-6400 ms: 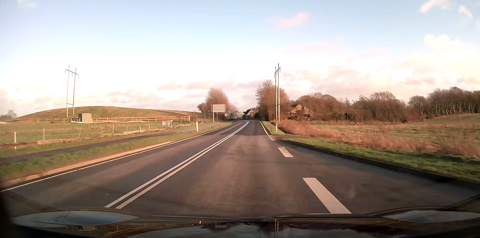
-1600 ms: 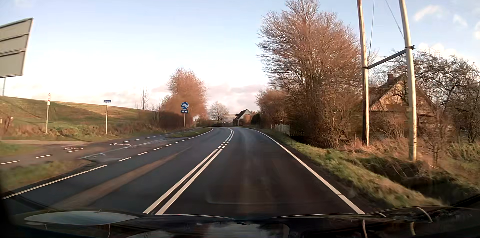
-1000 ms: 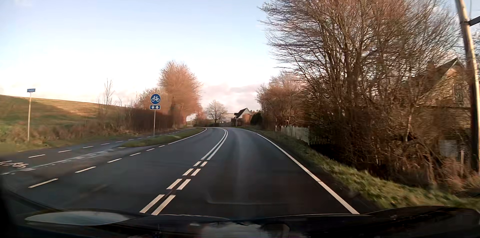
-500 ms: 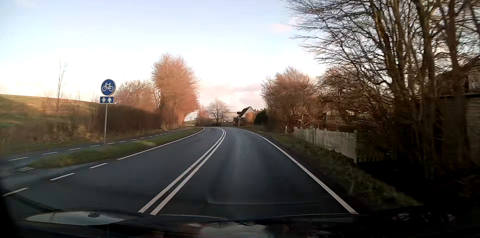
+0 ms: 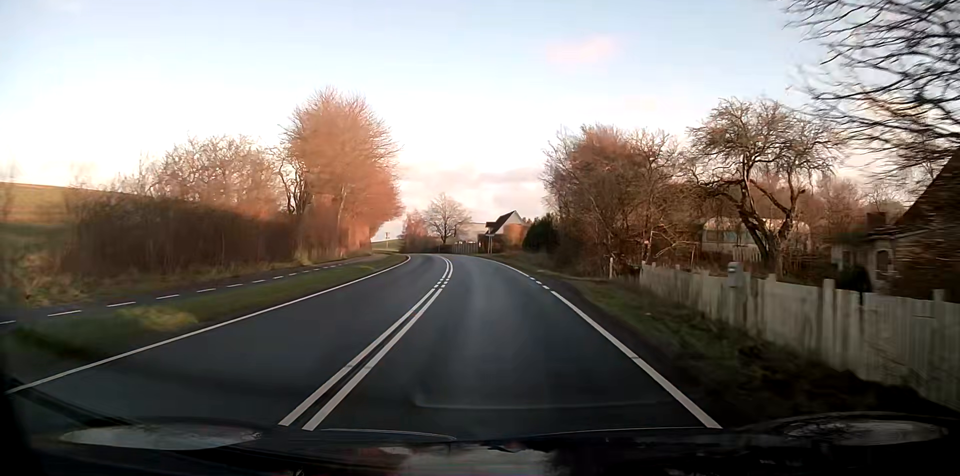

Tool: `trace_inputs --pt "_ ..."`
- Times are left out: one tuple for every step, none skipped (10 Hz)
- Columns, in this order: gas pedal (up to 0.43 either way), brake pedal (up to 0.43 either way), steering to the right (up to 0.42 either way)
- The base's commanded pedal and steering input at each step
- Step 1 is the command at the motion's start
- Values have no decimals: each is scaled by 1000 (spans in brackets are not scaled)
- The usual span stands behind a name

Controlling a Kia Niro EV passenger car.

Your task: Follow the waypoints while adhering to traffic rules and regulations

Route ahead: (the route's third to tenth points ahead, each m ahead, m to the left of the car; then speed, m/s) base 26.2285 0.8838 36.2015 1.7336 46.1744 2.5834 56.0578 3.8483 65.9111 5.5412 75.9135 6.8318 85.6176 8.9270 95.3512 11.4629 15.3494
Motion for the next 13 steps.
trace_inputs --pt "268 0 -11" --pt "268 0 -10" --pt "268 0 -11" --pt "268 0 -11" --pt "260 0 -11" --pt "260 0 -10" --pt "260 0 -10" --pt "260 0 -11" --pt "260 0 -10" --pt "260 0 -10" --pt "240 0 -10" --pt "209 0 -10" --pt "209 0 -10"
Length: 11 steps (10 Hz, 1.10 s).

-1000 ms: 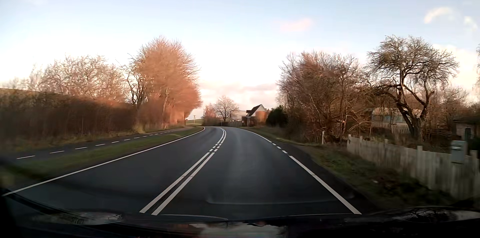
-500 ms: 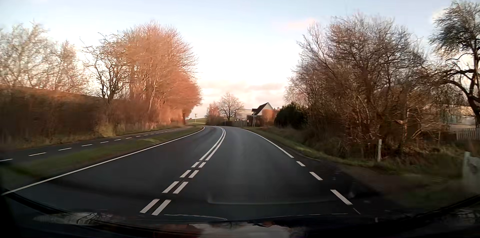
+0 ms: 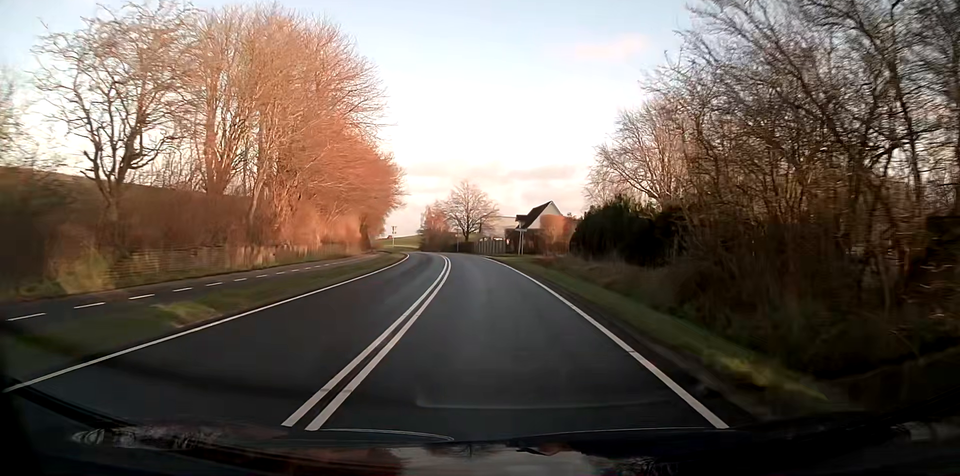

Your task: Follow the waypoints while adhering to traffic rules and regulations

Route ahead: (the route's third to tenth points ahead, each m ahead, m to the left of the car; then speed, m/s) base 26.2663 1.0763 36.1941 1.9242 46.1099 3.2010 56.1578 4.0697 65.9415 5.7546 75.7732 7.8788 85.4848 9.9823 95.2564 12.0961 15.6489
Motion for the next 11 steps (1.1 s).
trace_inputs --pt "197 0 -10" --pt "197 0 -11" --pt "197 0 -10" --pt "209 0 -10" --pt "209 0 -10" --pt "209 0 -10" --pt "209 0 -10" --pt "209 0 -10" --pt "209 0 -10" --pt "209 0 -10" --pt "209 0 -10"
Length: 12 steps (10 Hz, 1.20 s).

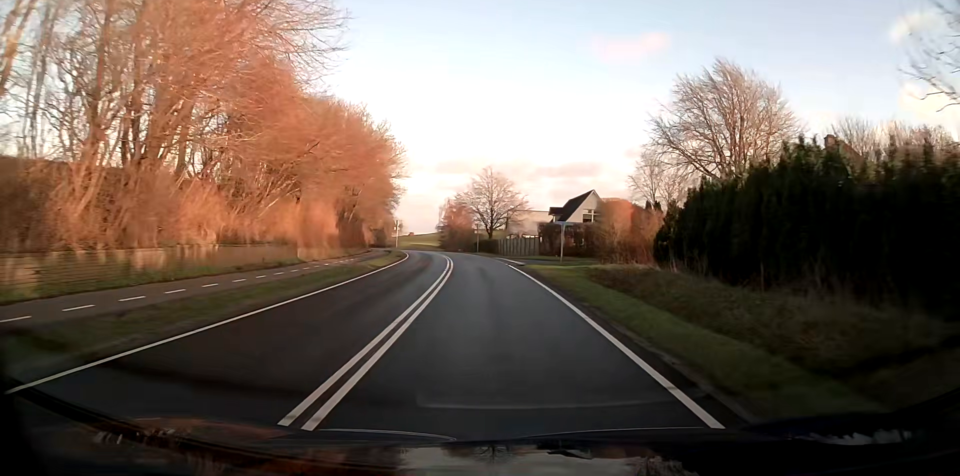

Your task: Follow the waypoints while adhering to traffic rules and regulations

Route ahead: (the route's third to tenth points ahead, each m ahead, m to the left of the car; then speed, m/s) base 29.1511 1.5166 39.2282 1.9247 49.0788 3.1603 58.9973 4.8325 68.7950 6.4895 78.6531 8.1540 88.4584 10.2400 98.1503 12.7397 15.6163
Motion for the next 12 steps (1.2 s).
trace_inputs --pt "209 0 -10" --pt "209 0 -10" --pt "209 0 -10" --pt "209 0 -10" --pt "209 0 -10" --pt "209 0 -10" --pt "197 0 -10" --pt "197 0 -11" --pt "197 0 -11" --pt "197 0 -11" --pt "197 0 -11" --pt "197 0 -10"
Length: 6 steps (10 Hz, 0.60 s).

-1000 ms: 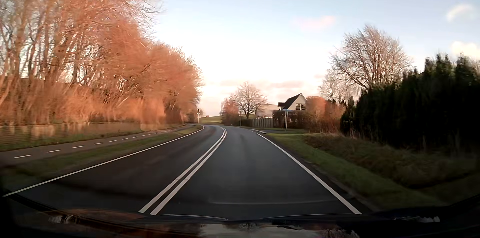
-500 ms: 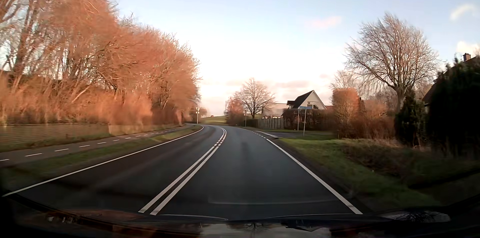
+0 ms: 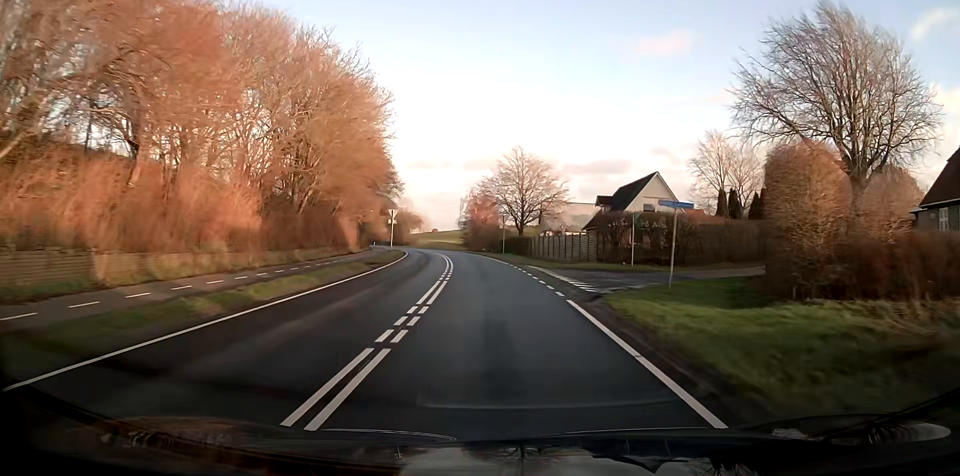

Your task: Follow the waypoints while adhering to traffic rules and regulations

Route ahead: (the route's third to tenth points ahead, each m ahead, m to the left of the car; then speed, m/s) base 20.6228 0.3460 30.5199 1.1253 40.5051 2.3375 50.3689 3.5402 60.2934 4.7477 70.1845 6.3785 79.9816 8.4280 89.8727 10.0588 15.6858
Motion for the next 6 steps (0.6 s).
trace_inputs --pt "197 0 -11" --pt "197 0 -10" --pt "197 0 -11" --pt "197 0 -11" --pt "197 0 -11" --pt "197 0 -10"
